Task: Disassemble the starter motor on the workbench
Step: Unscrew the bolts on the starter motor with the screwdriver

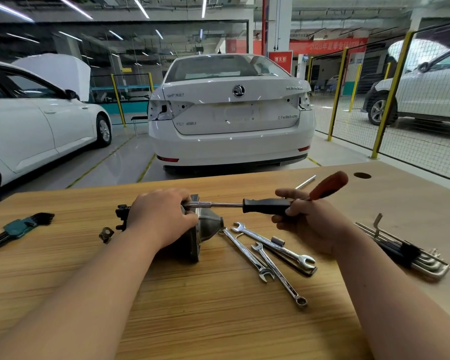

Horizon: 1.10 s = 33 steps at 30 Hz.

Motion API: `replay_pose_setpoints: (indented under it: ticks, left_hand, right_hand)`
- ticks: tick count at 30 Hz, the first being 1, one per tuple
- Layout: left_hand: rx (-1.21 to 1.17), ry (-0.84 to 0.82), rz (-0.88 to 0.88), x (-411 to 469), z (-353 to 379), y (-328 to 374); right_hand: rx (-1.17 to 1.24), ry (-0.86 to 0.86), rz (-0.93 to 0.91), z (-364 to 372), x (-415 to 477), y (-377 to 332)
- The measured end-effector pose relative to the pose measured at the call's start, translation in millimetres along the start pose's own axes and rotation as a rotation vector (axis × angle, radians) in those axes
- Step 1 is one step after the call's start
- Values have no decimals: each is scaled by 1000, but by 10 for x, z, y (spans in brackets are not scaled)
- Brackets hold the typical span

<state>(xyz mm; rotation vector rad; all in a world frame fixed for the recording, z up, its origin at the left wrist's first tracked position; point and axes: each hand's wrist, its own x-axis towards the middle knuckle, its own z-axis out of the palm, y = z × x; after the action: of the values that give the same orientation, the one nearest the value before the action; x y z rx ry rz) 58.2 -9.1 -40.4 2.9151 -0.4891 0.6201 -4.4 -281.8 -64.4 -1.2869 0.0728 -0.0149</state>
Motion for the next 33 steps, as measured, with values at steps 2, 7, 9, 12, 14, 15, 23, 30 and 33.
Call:
replay_pose_setpoints:
  ticks: [2, 7, 9, 12, 14, 15, 23, 30, 33]
  left_hand:
    - [8, 7, 6, 0, 6, 0]
    - [18, 7, 6, -1, -3, -9]
    - [15, 0, 1, -4, -18, 6]
    - [16, 5, 1, -5, -19, 16]
    - [16, 5, -1, -9, -12, 9]
    - [15, 7, 4, -8, -7, 3]
    - [-21, 26, 0, -15, 0, 1]
    - [-58, 26, -41, 4, 18, -12]
    - [-42, 3, -41, 11, 5, -1]
  right_hand:
    - [-5, 45, 56, 16, -8, -14]
    - [256, 24, 192, 15, 5, -44]
    - [357, -11, 205, 1, -2, -50]
    - [500, -15, 220, 0, -1, -43]
    - [399, 50, 206, 22, 11, -28]
    - [279, 111, 180, 42, 27, -16]
    - [-401, 339, 54, 133, 56, 32]
    - [-571, 303, -215, 76, 18, 20]
    - [-546, 271, -295, 67, 15, 25]
